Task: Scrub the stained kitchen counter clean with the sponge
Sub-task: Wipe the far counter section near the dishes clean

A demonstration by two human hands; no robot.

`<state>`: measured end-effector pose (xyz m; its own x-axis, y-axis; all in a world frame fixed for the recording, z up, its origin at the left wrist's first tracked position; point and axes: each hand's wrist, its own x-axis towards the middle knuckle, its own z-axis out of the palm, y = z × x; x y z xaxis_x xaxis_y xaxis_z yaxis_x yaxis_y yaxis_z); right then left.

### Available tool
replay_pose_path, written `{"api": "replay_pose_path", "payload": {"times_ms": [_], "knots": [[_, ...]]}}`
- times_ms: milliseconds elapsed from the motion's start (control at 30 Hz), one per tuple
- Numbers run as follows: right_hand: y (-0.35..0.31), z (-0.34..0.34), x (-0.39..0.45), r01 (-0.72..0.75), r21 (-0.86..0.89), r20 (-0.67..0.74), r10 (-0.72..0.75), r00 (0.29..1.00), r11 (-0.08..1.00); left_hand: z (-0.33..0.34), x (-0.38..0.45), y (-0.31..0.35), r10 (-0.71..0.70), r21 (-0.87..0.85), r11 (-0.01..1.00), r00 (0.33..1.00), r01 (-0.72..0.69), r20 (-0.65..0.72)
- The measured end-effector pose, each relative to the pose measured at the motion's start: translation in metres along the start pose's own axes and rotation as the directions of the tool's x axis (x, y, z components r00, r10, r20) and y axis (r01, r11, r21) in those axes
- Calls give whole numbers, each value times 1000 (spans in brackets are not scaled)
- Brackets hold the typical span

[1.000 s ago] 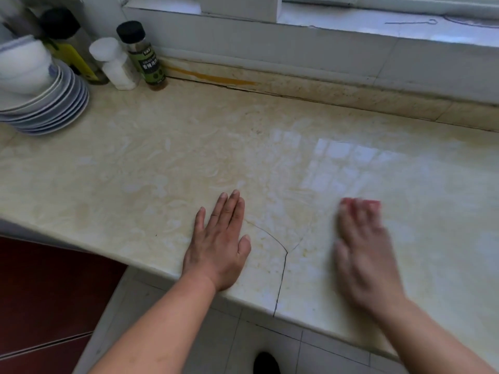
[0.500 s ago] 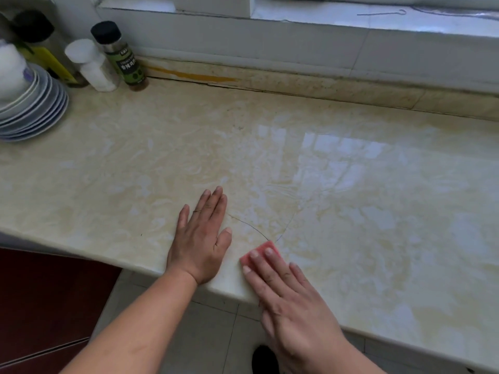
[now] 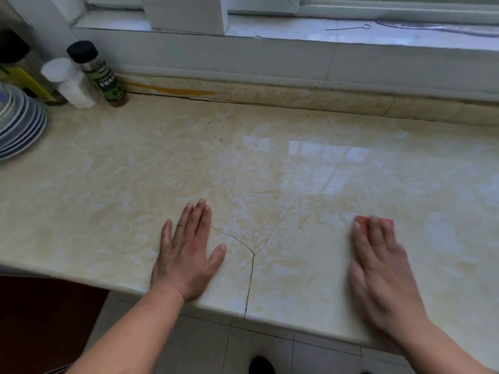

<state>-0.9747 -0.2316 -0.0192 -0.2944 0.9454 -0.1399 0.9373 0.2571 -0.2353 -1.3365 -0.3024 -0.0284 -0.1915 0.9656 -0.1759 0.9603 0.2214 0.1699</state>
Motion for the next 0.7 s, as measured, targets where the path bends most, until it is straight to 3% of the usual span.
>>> {"api": "replay_pose_path", "payload": {"times_ms": [100,167,300,400,533,700], "knots": [[-48,-1,51,18,45,49,-20,999,999,0,0,0,4,7,1000,1000,-4,1],[-82,2,65,128,60,94,-133,987,990,1,0,-2,9,5,1000,1000,-9,-8],[-128,8,22,436,95,174,-446,878,895,4,2,-5,8,-13,1000,1000,-8,-25],[-125,7,-2,529,109,180,-540,822,842,5,1,-6,10,-2,1000,1000,-10,-22],[-82,-4,-1,439,121,161,-454,876,890,4,1,-6,17,-5,1000,1000,-17,-19],[13,-23,-12,103,16,103,-104,989,995,3,0,-3,10,-5,1000,1000,-10,-14]]}}
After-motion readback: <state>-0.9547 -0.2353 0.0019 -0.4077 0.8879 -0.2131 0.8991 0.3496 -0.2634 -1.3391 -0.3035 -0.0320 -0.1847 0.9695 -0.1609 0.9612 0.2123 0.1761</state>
